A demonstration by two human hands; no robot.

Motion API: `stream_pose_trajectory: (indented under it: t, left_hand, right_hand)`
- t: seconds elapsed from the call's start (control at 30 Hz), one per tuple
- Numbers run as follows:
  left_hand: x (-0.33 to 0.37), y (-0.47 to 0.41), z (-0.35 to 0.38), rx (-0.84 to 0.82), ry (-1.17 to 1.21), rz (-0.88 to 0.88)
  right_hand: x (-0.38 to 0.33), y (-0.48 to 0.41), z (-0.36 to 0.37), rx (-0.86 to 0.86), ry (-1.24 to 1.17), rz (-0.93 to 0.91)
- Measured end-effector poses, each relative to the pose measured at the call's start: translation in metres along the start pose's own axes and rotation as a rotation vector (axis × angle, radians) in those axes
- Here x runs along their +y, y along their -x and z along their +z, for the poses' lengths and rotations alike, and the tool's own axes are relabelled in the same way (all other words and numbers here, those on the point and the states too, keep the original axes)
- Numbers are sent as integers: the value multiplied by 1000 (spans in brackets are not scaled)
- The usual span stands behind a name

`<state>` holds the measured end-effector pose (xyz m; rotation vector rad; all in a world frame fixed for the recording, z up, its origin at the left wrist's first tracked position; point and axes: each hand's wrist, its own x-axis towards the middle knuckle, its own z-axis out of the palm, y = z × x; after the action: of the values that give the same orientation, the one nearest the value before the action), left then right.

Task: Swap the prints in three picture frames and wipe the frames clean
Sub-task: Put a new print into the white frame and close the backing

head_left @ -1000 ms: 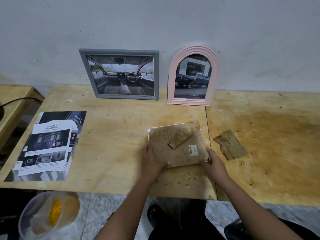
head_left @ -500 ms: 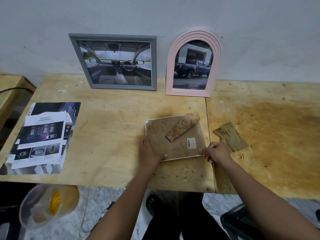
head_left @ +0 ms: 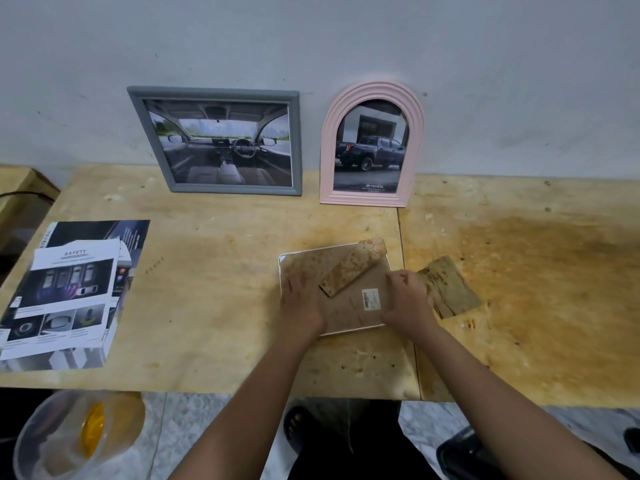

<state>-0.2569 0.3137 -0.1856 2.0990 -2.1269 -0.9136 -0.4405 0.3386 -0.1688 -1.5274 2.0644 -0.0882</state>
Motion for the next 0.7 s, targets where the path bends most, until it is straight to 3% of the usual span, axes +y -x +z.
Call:
stream_pose_trajectory:
  t: [0.27,0.43,0.7]
  left_hand:
    - [24,-29,6,-127,10,72]
    - [17,-36,8,-59,185,46]
    - [13,-38,10,-5,208,110]
  right_hand:
    - [-1,-6,-8,-131,122,-243]
    - [0,-20,-16,-181,175,-303]
    - [-17,-43,-5,-220,388,-331]
